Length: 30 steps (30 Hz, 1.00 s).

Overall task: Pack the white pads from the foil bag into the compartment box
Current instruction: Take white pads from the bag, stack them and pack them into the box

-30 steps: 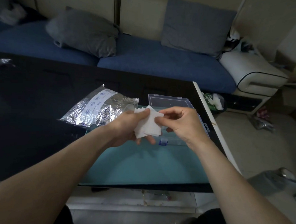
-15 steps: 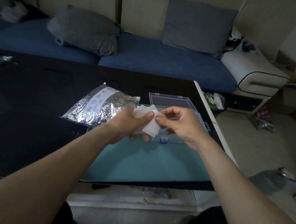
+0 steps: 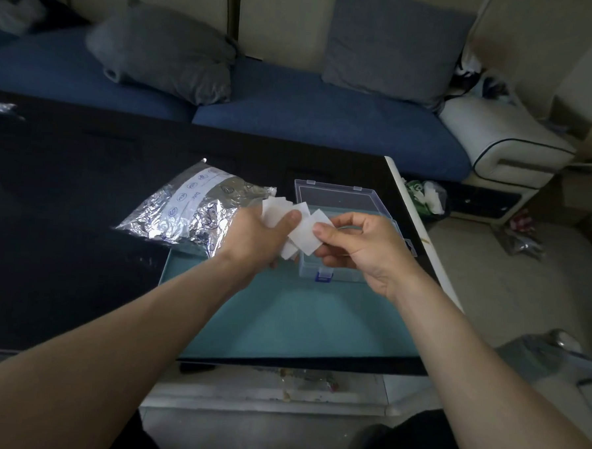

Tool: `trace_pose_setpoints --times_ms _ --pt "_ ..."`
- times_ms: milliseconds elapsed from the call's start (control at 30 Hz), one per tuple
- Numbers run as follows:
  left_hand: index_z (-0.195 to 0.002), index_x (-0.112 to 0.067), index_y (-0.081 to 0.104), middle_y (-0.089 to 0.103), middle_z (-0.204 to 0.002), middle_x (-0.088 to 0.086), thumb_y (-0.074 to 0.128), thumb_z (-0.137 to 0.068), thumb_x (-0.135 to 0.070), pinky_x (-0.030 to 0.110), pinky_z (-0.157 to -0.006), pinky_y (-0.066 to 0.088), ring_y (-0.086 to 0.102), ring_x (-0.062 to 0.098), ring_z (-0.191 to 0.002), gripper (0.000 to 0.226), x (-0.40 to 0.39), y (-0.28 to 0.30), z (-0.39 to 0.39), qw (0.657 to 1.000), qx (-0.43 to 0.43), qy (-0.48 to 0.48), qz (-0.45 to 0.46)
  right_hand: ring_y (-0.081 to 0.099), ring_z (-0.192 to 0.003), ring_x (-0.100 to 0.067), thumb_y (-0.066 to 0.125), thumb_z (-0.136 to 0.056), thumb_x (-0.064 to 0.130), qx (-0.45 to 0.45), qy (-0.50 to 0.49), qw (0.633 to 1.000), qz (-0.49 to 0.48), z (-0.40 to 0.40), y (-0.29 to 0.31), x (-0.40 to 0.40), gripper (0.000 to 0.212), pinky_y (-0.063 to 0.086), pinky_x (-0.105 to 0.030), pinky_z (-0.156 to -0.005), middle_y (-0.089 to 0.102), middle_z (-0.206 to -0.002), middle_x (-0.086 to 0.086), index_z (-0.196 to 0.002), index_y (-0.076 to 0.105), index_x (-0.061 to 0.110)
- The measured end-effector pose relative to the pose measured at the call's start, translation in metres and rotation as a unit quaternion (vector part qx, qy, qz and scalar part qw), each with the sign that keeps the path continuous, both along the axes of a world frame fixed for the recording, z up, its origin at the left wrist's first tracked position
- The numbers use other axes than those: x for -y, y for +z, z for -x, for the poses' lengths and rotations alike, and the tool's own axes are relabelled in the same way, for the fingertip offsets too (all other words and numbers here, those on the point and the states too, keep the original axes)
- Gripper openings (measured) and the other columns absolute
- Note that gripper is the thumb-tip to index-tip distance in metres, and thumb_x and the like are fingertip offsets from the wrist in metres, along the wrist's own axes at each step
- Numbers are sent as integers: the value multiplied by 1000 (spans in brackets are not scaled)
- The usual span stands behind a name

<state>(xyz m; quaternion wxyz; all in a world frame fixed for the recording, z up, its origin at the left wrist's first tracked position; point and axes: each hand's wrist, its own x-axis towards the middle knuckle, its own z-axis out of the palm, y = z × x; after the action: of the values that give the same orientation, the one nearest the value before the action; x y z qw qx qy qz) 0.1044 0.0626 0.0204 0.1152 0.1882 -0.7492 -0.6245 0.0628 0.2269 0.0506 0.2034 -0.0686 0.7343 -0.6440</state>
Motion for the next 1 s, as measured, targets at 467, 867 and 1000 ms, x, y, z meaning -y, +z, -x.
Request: trace_pose_setpoints --times_ms 467,867,1000 --pt "-85 -18 58 62 -73 -4 68 -91 -29 34 -59 53 64 20 -69 16 -10 7 -7 987 -24 34 156 60 -52 -8 88 -59 25 -3 26 999 -28 0 11 -15 51 51 -21 -49 72 -71 -4 -104 71 11" --pt "-83 -4 68 69 -68 7 59 -98 -32 37 -45 57 68 24 -54 33 -8 11 -11 995 2 -51 83 73 -68 -14 87 -74 14 -36 43 991 -119 3 1 -10 22 58 -26 -55 77 -77 -3 -87 70 7" --pt "-80 -9 66 70 -68 8 61 -96 -29 34 -43 55 66 18 -49 26 -3 8 -11 986 -4 -67 153 76 -73 -28 86 -75 8 -1 47 993 -112 1 3 -10 28 61 -28 -57 76 -80 -17 -92 66 0"
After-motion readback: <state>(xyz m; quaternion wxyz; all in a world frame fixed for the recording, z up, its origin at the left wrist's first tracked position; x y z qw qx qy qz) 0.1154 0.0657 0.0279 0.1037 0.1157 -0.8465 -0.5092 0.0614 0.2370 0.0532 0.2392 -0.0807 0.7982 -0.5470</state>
